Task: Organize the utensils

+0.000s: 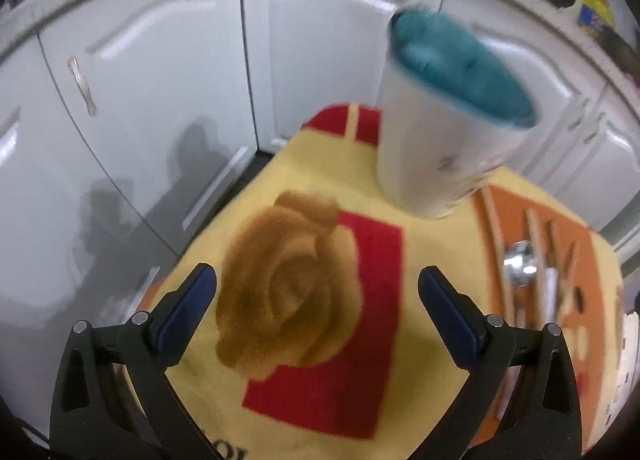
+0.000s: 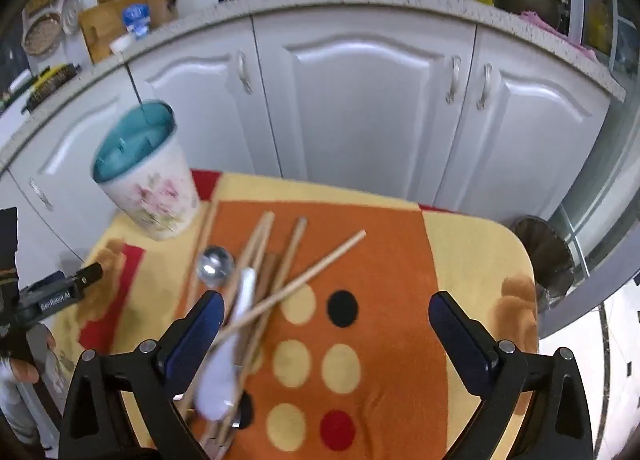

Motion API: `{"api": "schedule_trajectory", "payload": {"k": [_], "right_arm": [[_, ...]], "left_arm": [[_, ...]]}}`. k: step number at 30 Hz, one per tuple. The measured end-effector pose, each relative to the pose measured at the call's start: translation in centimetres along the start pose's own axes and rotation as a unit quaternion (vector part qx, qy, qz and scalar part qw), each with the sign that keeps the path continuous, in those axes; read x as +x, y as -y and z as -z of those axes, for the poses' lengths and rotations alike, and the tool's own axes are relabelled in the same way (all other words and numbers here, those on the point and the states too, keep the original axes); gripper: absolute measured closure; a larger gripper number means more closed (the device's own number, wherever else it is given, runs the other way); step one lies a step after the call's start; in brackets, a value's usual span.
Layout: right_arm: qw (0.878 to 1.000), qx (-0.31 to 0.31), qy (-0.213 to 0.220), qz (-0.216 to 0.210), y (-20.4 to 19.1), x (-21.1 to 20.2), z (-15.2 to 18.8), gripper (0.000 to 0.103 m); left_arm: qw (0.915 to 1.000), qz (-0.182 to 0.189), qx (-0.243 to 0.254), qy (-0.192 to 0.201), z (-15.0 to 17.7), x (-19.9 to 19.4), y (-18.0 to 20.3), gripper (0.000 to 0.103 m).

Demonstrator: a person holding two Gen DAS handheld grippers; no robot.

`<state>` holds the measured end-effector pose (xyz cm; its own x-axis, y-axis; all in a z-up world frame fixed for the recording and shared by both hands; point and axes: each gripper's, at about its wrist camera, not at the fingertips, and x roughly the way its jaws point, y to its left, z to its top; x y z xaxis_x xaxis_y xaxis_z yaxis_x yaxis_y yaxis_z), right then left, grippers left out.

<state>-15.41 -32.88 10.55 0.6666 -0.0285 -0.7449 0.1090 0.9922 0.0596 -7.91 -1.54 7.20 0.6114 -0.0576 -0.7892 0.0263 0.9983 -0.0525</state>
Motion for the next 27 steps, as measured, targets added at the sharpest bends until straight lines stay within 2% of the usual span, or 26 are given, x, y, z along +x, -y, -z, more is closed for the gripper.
{"api": "schedule_trajectory", "payload": {"k": [5, 10, 17, 27], "right_arm": [[1.000, 0.000, 0.024, -0.014, -0.2, -2.6, -0.8, 0.001], [0.999, 0.002, 0.038, -0.021, -0.6, -4.2, -1.5, 0.001], [0.999, 0.005, 0.052, -0.014, -0.6, -5.5, -2.0, 0.001], [0.999, 0.008, 0.054, 0.004, -0.4, -5.9, -2.1, 0.001]], "left_arm": [[0.9993, -0.006, 0.023, 0.029, -0.6, -3.8, 0.5, 0.001], [0.9983, 0.017, 0.023, 0.050, -1.0, -7.0, 0.8, 0.001], [0.9960, 0.028, 0.038, 0.075, -2.6, -9.4, 2.3, 0.001], [0.9945, 0.029, 0.041, 0.092, -1.9, -10.3, 5.3, 0.001]]}}
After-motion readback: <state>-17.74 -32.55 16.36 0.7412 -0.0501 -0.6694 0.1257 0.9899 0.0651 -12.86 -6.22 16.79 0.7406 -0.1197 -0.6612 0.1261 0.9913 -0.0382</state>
